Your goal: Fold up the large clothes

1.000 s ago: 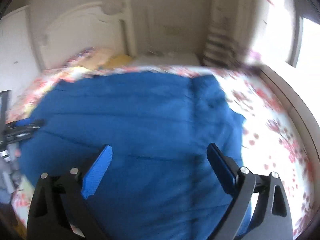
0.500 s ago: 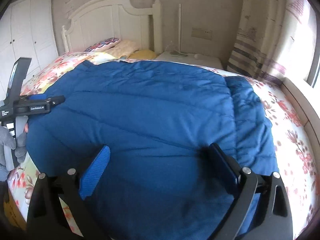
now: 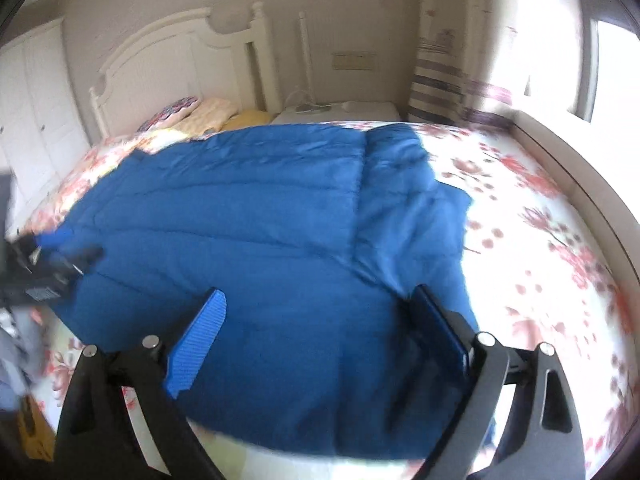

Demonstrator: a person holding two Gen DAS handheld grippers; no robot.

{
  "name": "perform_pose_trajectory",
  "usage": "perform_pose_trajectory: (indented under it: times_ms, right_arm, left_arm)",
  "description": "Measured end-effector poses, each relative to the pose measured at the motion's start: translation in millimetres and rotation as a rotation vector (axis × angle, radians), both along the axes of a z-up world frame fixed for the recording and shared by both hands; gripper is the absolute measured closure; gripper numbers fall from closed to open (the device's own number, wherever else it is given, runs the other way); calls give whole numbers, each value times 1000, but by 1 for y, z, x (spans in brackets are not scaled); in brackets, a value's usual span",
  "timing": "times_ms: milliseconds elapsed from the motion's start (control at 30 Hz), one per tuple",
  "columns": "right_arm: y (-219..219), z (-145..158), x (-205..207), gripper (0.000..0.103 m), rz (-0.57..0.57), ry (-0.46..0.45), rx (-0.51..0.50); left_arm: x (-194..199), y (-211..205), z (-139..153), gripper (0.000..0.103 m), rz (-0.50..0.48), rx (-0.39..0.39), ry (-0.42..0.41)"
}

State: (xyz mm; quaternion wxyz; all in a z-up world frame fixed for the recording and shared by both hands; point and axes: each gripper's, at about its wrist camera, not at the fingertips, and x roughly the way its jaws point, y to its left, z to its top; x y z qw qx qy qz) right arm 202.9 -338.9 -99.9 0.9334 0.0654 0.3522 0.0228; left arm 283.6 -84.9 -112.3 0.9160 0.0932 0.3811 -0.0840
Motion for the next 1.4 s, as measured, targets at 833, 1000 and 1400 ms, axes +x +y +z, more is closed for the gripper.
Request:
perform_pose_trajectory:
  times_ms: [833,1000,1400]
  right_arm:
    - [-48,-56,19,66,-291,-109,732]
    - [-66,-53,-8,77,-202,-206,812]
    - [-80,-12,-92,77,-140,-308,619]
  left_arm:
    - [9,6,-5,4,1,-59,39]
    - [12,-9,28,5,-1,-77,36]
    - [150,-103,23,6,1,3,220]
